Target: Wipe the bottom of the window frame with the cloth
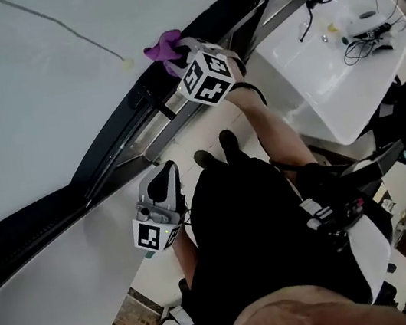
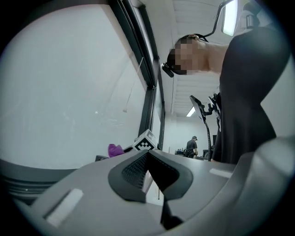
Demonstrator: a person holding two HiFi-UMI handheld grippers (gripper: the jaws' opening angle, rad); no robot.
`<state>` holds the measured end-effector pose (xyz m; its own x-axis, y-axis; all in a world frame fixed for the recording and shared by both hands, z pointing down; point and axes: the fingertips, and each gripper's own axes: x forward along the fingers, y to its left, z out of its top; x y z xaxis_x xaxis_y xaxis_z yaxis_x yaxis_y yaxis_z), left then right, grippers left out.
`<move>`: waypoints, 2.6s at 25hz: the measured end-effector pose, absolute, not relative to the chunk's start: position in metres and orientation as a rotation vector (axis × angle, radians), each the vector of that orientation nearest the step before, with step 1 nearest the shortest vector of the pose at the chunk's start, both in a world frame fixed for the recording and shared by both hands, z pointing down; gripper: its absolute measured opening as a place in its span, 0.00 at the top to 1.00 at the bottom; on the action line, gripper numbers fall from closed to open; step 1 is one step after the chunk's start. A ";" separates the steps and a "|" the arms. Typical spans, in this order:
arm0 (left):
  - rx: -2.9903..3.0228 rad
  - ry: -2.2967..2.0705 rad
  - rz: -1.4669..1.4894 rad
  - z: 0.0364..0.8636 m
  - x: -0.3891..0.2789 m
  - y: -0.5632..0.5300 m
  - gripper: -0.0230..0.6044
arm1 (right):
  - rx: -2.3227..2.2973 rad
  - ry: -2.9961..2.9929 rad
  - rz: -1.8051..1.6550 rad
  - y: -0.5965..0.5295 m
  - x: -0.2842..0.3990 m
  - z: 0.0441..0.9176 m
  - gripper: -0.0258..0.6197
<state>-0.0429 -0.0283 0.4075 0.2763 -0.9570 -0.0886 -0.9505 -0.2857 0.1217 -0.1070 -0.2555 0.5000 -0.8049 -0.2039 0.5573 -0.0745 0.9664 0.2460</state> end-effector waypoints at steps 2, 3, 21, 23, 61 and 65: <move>2.469 -1.840 -0.281 0.409 -0.057 -0.026 0.96 | 0.181 -2.501 -0.307 -0.255 -0.115 0.500 0.86; 2.473 -1.830 -0.307 0.408 -0.061 -0.024 0.96 | 0.124 -2.500 -0.301 -0.247 -0.124 0.505 0.86; 2.542 -1.860 -0.412 0.388 -0.073 -0.048 0.96 | 0.401 -2.356 -0.250 -0.377 -0.050 0.528 0.86; 2.516 -1.887 -0.409 0.390 -0.068 -0.055 0.96 | 0.522 -2.298 -0.251 -0.420 -0.020 0.529 0.86; 2.610 -1.831 -0.410 0.368 -0.058 -0.098 0.96 | 0.819 -1.600 -0.721 -0.491 0.034 0.523 0.86; 2.625 -1.792 -0.424 0.372 -0.061 -0.103 0.96 | 0.497 -2.230 -0.518 -0.351 -0.047 0.469 0.86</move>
